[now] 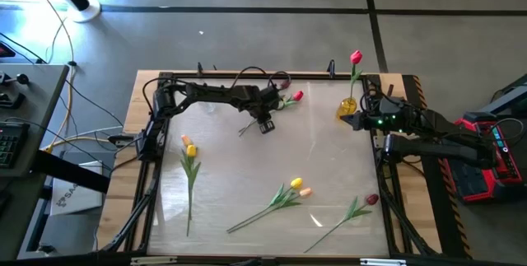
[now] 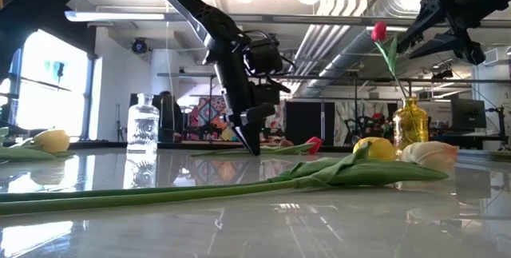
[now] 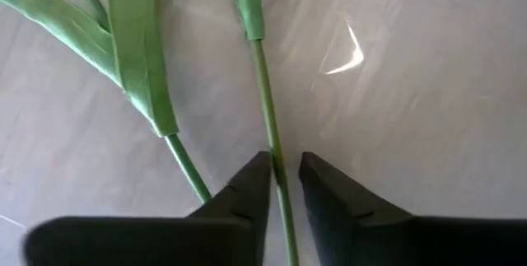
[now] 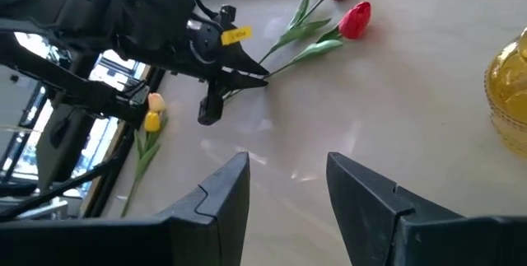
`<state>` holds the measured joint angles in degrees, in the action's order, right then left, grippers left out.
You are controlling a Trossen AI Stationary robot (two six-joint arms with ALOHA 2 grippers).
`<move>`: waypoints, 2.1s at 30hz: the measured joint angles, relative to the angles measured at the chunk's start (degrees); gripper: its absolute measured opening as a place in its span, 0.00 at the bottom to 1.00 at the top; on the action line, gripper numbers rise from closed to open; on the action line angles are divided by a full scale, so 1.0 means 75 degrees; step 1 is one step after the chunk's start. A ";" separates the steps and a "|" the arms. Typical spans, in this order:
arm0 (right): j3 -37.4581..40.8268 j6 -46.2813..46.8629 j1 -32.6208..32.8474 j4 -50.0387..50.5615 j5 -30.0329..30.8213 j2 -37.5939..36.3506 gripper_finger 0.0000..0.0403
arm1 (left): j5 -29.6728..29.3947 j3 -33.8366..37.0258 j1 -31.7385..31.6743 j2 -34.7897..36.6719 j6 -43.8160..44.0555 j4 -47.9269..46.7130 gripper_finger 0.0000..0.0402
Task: Sort flowers into vase by color
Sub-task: Put the red tulip into the yellow vase
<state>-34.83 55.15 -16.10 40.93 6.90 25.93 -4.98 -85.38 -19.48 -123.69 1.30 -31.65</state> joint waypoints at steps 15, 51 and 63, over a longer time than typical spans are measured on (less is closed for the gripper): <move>0.0000 0.0050 0.0003 -0.0061 -0.0118 0.0000 0.38 | 0.0441 -0.0486 0.0060 0.0461 0.0160 -0.0438 0.00; 0.0000 -0.1147 0.0003 -0.3110 -0.1098 -0.0017 0.38 | 0.3012 0.0020 -0.0152 0.2880 0.1093 0.3959 0.00; 0.0000 -0.1985 0.0493 -0.6052 -0.1400 0.0392 0.41 | 0.3997 0.0131 -0.0024 0.3788 0.1215 0.5418 0.00</move>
<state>-34.83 40.26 -12.40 -4.47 -3.60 28.88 25.00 -84.40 -19.66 -95.28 10.41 8.98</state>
